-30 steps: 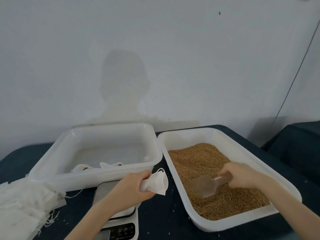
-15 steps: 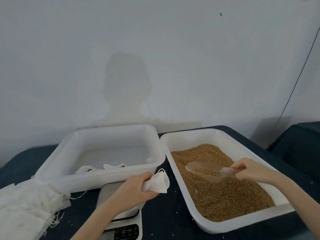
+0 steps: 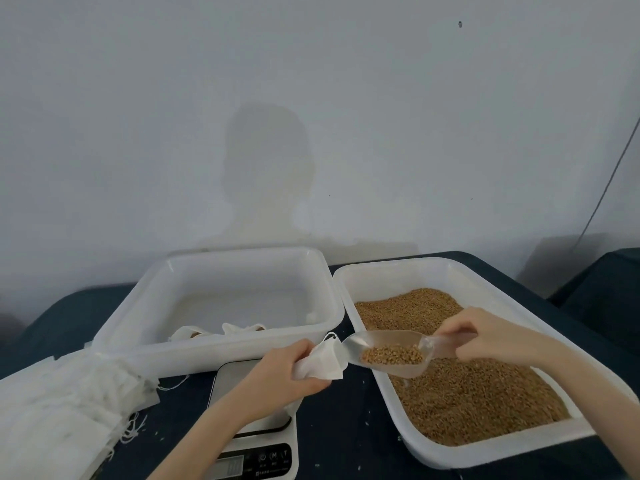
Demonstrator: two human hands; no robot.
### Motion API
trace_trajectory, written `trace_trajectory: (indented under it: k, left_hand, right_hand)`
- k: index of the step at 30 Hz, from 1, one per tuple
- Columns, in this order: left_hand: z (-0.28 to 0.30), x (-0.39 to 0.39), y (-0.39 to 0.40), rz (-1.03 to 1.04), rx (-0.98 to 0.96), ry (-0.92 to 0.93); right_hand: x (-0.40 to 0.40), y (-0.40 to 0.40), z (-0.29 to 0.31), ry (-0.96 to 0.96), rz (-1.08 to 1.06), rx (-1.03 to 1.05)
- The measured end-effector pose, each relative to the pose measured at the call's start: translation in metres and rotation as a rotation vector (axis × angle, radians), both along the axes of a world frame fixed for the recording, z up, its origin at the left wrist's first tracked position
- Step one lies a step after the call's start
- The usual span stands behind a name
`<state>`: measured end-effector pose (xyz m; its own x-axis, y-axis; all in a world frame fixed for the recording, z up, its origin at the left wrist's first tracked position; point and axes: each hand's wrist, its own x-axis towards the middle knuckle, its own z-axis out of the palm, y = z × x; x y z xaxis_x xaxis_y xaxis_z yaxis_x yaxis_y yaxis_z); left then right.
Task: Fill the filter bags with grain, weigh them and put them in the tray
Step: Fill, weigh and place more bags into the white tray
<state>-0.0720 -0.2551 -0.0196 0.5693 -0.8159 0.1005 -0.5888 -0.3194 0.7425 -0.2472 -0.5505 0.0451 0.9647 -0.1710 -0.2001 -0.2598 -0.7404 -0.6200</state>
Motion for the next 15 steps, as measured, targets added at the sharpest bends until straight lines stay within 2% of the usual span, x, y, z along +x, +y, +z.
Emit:
trace_trajectory:
  k: [15]
  left_hand:
    - [-0.001, 0.011, 0.019, 0.04, 0.057, -0.155]
  right_hand:
    - [0.022, 0.024, 0.007, -0.04, -0.045, -0.106]
